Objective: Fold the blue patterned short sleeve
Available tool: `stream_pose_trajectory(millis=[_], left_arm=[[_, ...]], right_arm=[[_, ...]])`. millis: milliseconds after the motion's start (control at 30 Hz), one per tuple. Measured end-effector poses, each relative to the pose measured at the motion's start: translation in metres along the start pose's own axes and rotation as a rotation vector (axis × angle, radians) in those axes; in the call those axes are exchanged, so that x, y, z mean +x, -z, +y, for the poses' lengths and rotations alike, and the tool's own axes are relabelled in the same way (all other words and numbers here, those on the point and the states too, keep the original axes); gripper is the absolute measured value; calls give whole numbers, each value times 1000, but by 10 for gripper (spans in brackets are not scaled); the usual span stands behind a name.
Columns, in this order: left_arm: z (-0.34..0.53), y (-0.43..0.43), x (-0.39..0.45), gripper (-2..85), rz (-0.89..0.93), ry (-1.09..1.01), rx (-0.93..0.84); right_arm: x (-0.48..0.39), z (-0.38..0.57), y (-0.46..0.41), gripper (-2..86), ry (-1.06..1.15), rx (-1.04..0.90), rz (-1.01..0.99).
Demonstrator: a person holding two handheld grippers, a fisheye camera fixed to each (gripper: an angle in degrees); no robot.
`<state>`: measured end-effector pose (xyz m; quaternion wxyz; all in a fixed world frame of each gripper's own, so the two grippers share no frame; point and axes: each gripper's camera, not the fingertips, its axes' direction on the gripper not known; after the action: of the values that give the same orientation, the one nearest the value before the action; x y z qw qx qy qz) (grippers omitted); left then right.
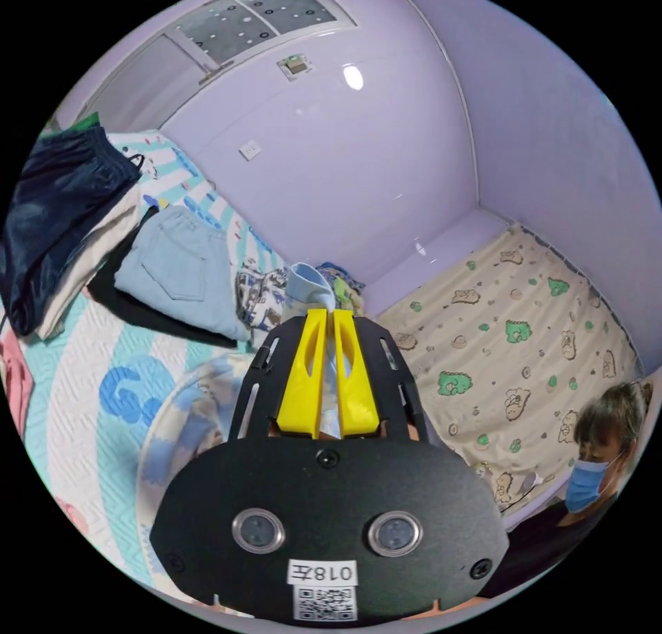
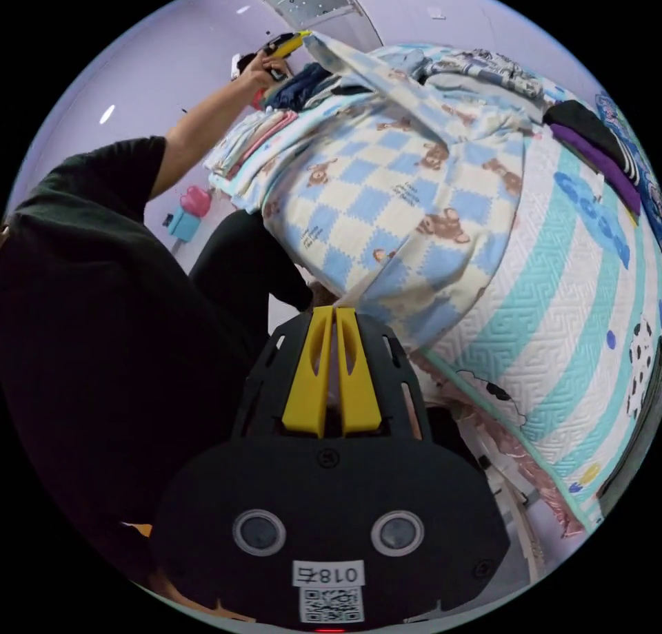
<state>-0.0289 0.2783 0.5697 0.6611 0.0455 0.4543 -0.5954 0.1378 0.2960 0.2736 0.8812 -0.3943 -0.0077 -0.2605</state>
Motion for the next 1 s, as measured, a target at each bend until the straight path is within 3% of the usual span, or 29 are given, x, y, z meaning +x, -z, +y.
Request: stream_pose_trajectory(millis=[133,267,467,633,800,1000], left_arm=[[12,-1,-25,-9,-20,83,14],[11,-8,-11,-9,-6,25,-12],[34,-24,-3,-9,-25,24,-74],[46,-40,35,-8,-2,-90,-144],[69,-81,129,-8,142,-352,-296],[210,-172,282,-9,431,-702,-700]], right_arm=[[8,-6,-43,-1,-9,-60,-55],[9,-13,-46,4,21,-37,-80],[38,-5,-108,66,-58,-267,31],[40,22,-82,99,-82,-167,-42],[58,79,-22,84,-237,95,26],[72,149,18,72,-387,314,108]])
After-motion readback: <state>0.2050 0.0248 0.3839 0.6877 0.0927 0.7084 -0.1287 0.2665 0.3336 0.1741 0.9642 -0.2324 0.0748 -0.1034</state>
